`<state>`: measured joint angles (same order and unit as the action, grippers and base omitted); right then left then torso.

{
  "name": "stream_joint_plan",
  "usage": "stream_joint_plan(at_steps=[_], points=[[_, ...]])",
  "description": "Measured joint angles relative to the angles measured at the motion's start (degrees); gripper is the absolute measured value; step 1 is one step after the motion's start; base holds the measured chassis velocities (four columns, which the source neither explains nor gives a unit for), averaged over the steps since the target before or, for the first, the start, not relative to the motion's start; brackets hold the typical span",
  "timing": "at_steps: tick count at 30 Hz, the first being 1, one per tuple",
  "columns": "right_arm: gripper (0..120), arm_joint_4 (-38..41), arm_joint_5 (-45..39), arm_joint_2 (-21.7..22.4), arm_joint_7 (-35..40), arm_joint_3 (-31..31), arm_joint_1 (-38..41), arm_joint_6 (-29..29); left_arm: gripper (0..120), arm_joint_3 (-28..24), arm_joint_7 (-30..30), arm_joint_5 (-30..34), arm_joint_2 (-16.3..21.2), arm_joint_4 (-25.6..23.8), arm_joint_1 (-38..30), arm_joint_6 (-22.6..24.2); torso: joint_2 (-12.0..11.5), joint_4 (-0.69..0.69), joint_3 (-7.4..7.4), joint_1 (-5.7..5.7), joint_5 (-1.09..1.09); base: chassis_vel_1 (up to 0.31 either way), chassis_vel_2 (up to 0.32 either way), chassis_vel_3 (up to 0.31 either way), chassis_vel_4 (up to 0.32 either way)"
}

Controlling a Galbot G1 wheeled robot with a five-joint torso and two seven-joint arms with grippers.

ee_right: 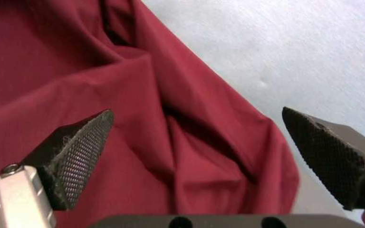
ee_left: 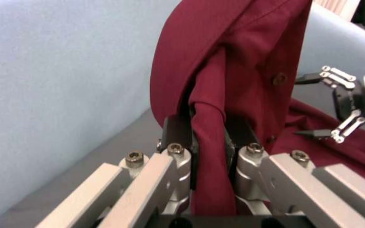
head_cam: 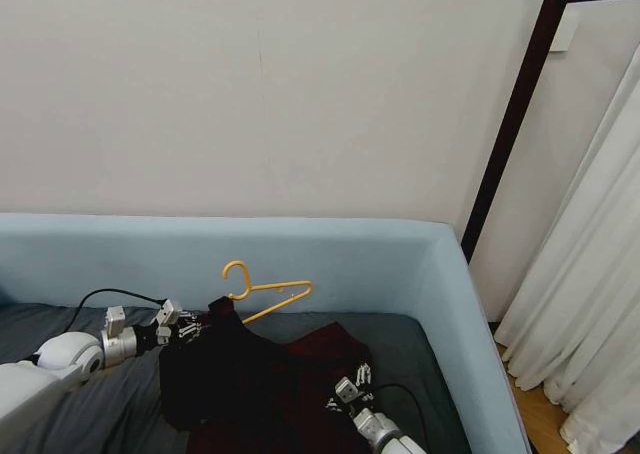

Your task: Pick up the clothes from the sofa and hang them on the clothes hanger.

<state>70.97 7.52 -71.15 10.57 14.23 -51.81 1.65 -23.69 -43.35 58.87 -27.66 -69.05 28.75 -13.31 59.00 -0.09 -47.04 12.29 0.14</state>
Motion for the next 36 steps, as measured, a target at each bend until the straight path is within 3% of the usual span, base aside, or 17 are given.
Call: stream_joint_plan(at_steps=[4, 7, 19, 30, 36], points=[[100, -1.65, 1.80, -1.55, 0.58, 1.28, 0.97, 0.46, 7, 2.39, 0.23, -0.03, 0.78, -2.01, 2.82, -0.02, 0.00, 0.01, -0.01, 0.00, 0.00, 0.000, 0.000, 0.000, 0.000], [100, -6.44, 11.56, -4.49, 3.24, 0.40, 2.50, 1.84, 7, 4.68, 0.59, 0.06, 1.92, -4.41, 4.71, 0.04, 0.00, 0.01, -0.01, 0.00, 0.01, 0.000, 0.000, 0.000, 0.000], [97, -6.87, 16.72, -1.40, 3.55, 1.42, 1.87, -1.77, 7, 9.59, 0.58, -0.53, 2.03, -5.79, 8.24, 0.25, 0.00, 0.00, 0.00, 0.00, 0.01, 0.000, 0.000, 0.000, 0.000], [56, -10.04, 21.82, -1.26, 4.16, 0.19, 2.30, -0.69, 7, 9.18, 0.23, -0.65, 2.04, -5.90, 7.57, 0.38, 0.00, 0.01, -0.01, 0.00, 0.02, 0.000, 0.000, 0.000, 0.000], [35, -7.02, 19.00, -0.14, 4.19, 0.65, 2.00, -0.03, 7, 9.09, 0.16, -0.65, 1.91, -6.09, 7.56, 0.43, 0.00, 0.00, 0.00, 0.00, 0.02, 0.000, 0.000, 0.000, 0.000]])
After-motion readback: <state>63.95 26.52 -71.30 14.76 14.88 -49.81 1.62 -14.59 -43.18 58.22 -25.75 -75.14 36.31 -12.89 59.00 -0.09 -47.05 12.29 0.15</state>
